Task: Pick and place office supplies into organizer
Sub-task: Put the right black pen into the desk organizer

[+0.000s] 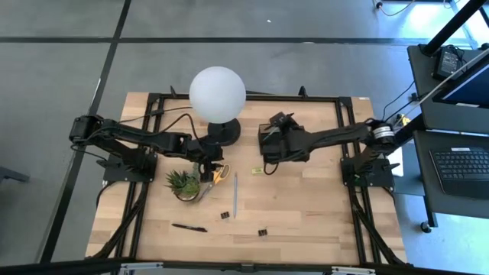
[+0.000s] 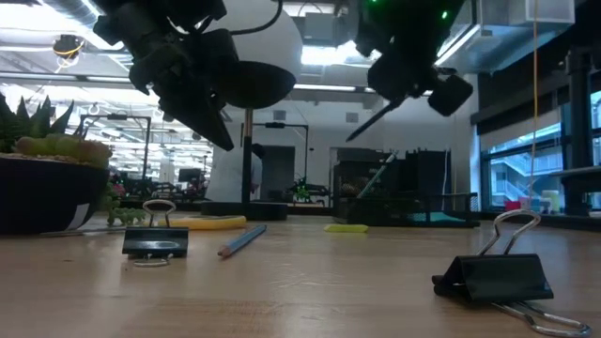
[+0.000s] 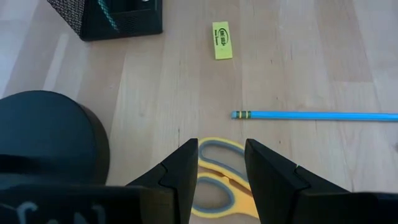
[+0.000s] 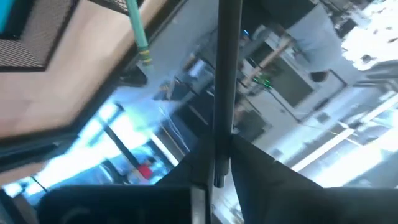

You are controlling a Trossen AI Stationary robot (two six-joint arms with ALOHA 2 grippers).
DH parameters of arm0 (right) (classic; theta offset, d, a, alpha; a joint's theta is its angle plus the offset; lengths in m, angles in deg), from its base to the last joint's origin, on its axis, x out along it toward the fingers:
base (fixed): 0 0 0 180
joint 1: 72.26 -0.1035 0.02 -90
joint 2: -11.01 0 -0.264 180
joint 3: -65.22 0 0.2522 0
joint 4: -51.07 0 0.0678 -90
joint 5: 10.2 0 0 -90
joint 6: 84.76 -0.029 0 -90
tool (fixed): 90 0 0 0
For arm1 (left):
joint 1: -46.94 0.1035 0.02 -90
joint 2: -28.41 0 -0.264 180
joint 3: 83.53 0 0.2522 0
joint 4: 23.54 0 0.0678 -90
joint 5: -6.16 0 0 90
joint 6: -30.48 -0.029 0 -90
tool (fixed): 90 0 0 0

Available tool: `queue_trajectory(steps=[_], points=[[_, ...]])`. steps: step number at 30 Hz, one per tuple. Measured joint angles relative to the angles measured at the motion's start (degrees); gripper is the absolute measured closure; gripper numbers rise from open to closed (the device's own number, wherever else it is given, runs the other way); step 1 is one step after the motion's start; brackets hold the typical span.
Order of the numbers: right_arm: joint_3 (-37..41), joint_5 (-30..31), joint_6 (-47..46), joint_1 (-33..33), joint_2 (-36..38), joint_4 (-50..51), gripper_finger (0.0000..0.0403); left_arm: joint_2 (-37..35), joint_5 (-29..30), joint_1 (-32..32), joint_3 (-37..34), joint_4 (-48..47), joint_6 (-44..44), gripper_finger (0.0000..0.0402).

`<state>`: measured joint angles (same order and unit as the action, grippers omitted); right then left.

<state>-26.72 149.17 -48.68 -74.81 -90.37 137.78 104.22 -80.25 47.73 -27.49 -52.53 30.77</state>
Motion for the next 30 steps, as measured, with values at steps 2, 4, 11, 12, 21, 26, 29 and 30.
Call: queue_trajectory(steps=[2, 4, 11, 12, 21, 26, 29, 30], points=[[0.0, 1.8, 0.0, 0.0, -2.0, 0.0, 0.0352, 0.0, 0.0, 0.0, 0.0, 0.0, 0.0, 0.0274], [0.0, 2.6, 0.0, 0.2, -3.7, 0.0, 0.0352, 0.0, 0.0, 0.0, 0.0, 0.0, 0.0, 0.0274], [0.0, 2.6, 0.0, 0.4, -8.1, 0.0, 0.0352, 0.0, 0.0, 0.0, 0.0, 0.0, 0.0, 0.0274], [0.0, 2.5, 0.0, 0.5, -8.5, -0.1, 0.0352, 0.0, 0.0, 0.0, 0.0, 0.0, 0.0, 0.0274], [0.1, -0.6, 0.0, 0.9, -10.7, -1.4, 0.0352, 0.0, 0.0, 0.0, 0.0, 0.0, 0.0, 0.0274], [0.1, -1.5, 0.0, 0.9, -10.7, -1.9, 0.0352, 0.0, 0.0, 0.0, 0.0, 0.0, 0.0, 0.0274], [0.1, -1.6, 0.0, 0.9, -10.7, -1.9, 0.0352, 0.0, 0.0, 0.0, 0.0, 0.0, 0.0, 0.0274], [0.1, -1.6, 0.0, 0.9, -10.7, -1.9, 0.0352, 0.0, 0.0, 0.0, 0.0, 0.0, 0.0, 0.0274]])
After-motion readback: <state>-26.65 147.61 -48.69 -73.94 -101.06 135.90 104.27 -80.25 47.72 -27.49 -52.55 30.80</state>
